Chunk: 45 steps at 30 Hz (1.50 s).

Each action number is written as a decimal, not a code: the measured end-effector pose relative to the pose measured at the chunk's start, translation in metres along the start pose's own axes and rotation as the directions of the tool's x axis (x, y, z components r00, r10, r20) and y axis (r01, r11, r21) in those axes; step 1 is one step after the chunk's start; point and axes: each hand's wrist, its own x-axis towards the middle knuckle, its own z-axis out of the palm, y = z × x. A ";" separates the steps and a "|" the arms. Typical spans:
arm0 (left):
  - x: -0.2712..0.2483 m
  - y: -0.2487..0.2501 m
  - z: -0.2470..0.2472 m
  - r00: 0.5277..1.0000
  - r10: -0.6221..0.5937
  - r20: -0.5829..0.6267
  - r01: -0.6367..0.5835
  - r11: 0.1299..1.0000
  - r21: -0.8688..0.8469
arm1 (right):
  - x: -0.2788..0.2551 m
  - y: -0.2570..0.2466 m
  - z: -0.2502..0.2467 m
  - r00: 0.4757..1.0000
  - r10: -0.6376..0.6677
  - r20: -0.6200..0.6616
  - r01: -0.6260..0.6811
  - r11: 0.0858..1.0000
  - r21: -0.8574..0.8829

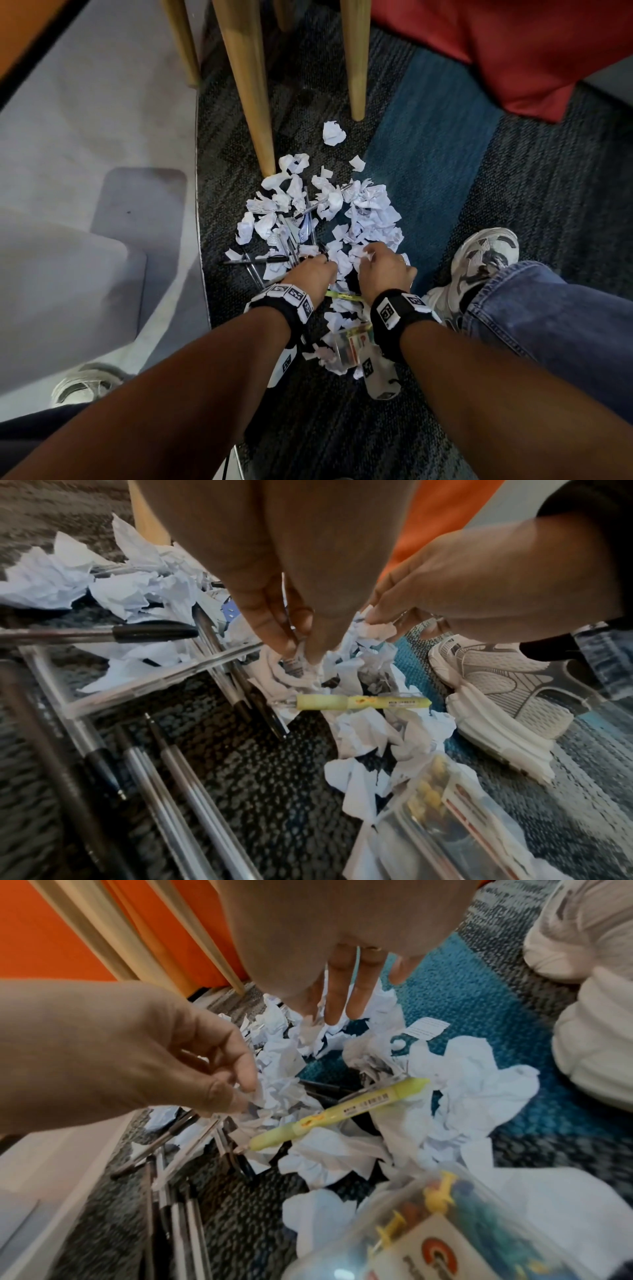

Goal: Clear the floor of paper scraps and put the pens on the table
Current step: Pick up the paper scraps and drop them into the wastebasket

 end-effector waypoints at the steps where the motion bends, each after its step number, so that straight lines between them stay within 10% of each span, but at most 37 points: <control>1: -0.002 0.001 -0.001 1.000 0.001 -0.019 -0.001 1.000 -0.021 | -0.003 -0.001 -0.001 1.000 -0.004 -0.003 0.004 1.000 0.015; 20: -0.144 0.021 -0.121 0.938 -0.093 -0.333 0.098 0.995 -0.001 | -0.077 -0.102 -0.108 0.982 -0.177 -0.066 0.186 0.966 0.182; 34: -0.329 -0.031 -0.207 0.640 -0.275 -0.717 0.296 0.950 -0.100 | -0.167 -0.279 -0.182 0.754 -0.642 -0.141 0.657 0.736 0.162; 45: -0.401 -0.134 -0.180 0.392 -0.569 -0.722 0.405 0.812 -0.420 | -0.233 -0.385 -0.117 0.618 -0.787 0.003 0.773 0.608 0.181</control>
